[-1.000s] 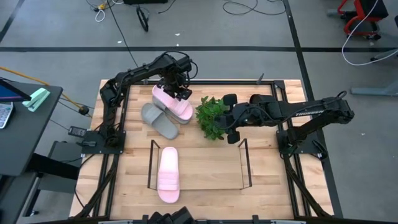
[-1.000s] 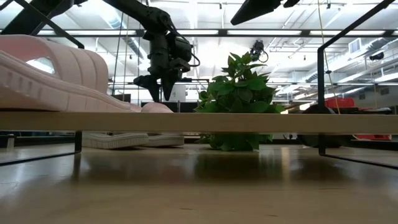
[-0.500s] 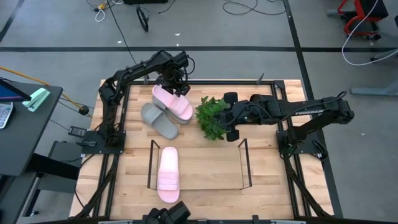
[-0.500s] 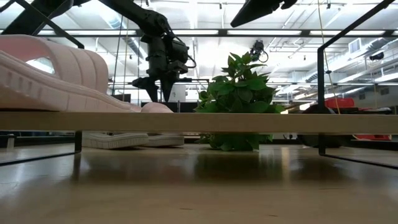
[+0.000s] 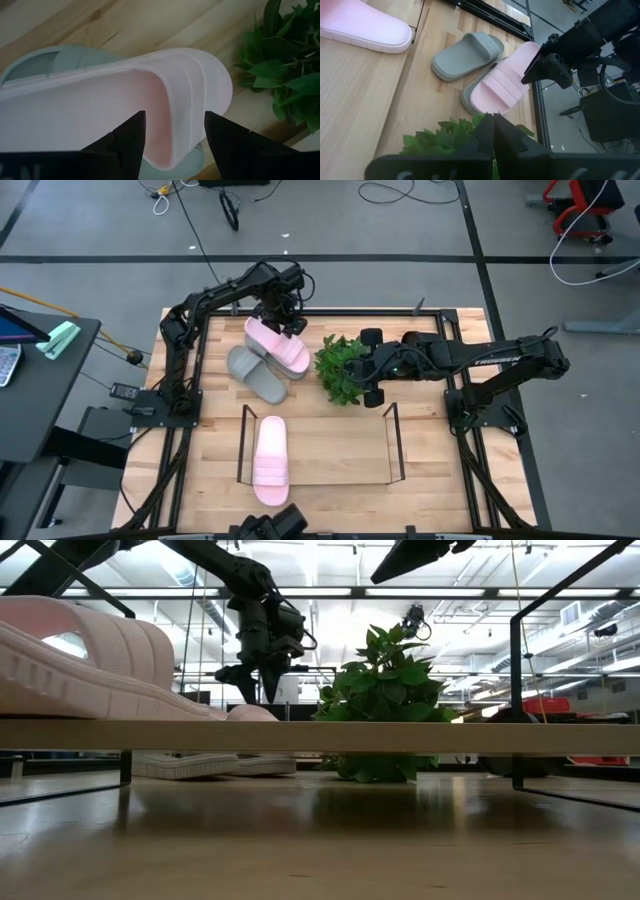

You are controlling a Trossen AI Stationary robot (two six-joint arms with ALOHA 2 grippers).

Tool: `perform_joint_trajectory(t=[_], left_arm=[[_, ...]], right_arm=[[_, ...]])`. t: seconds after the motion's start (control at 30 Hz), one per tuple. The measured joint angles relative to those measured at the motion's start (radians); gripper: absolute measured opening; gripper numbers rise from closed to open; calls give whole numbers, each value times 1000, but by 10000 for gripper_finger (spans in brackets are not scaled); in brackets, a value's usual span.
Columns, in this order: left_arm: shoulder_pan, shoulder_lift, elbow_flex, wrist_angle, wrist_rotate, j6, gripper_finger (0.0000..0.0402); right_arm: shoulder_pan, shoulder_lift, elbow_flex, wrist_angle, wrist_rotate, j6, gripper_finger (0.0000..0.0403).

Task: Pick and place slides into the shelf
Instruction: Put the pink slipper on the shelf

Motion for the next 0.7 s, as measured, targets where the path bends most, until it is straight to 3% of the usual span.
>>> perform_joint_trajectory(t=[0.7], left_arm=[[-8,24,0,1,25,-5,199]], right_arm=[[0,0,0,-1,0,25,9]])
